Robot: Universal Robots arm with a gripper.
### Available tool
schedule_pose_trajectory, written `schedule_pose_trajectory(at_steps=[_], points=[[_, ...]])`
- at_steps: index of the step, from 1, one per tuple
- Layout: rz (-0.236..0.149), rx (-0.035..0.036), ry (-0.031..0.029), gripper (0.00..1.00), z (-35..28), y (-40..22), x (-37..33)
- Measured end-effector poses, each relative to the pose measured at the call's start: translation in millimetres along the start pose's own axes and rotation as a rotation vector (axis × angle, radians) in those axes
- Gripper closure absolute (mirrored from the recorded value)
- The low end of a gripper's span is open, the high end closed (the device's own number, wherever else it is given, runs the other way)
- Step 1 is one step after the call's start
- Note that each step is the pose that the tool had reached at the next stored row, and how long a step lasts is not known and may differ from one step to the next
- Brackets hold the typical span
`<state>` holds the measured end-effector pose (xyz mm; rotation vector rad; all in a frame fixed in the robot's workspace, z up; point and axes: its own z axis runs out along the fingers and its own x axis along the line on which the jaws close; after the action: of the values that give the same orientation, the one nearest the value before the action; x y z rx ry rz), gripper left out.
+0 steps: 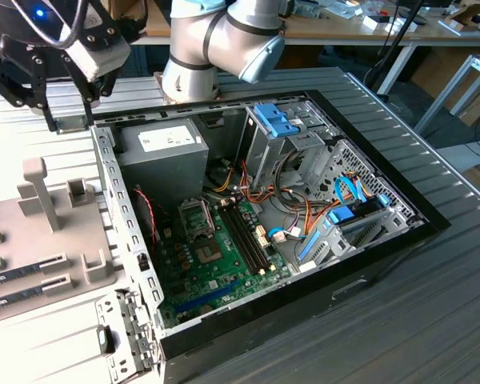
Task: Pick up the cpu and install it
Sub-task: 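Pick up the cpu and move it towards the insertion slot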
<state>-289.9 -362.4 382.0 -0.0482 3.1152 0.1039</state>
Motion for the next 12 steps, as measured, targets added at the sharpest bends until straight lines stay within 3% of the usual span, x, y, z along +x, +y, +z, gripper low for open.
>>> schedule_pose_trajectory(at_steps=[1, 12], points=[[0.000, 0.0000, 0.0000, 0.53, 0.9, -0.6, -18.1], [0.000, 0.0000, 0.0001, 0.53, 1.6, -1.1, -32.8]])
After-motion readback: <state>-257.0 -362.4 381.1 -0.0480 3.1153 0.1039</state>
